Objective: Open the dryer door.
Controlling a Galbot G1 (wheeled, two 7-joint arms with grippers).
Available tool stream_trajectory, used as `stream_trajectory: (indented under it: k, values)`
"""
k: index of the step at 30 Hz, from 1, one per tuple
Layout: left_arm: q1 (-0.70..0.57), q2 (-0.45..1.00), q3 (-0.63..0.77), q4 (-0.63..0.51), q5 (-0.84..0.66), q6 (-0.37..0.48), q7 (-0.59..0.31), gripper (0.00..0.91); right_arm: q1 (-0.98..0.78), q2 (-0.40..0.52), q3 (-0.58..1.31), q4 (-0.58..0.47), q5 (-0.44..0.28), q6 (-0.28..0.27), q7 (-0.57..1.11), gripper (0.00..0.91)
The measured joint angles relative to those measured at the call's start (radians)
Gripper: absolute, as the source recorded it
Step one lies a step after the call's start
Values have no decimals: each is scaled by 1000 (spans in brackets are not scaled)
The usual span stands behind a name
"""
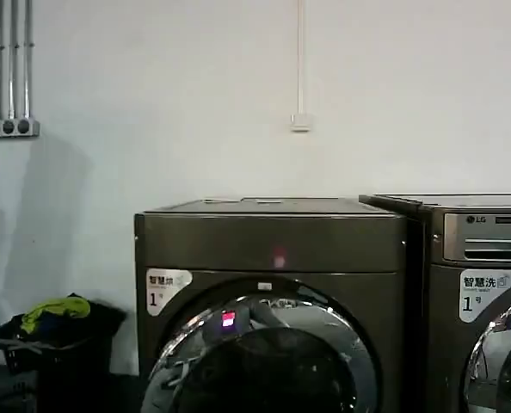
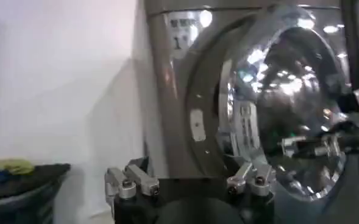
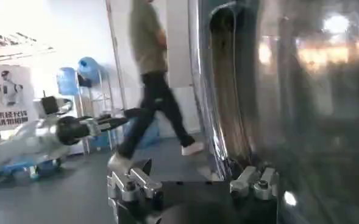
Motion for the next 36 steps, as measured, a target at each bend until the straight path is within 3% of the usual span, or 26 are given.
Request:
stream_trajectory:
  k: [8, 12, 19, 36]
  values:
    - [-107, 90, 81, 164, -45, -1, -2, 907, 2, -33, -32, 47, 13, -20, -6, 907]
    - [-157, 136, 128, 211, -113, 60, -15, 907, 2, -59, -45, 88, 28, -28, 1, 907]
    - [-232, 220, 225, 285, -164, 77, 44, 907, 2, -68, -35, 108, 35, -12, 62, 907]
    - [-361, 293, 412, 355, -185, 52, -3, 907, -10, -37, 9, 78, 21, -2, 144, 907]
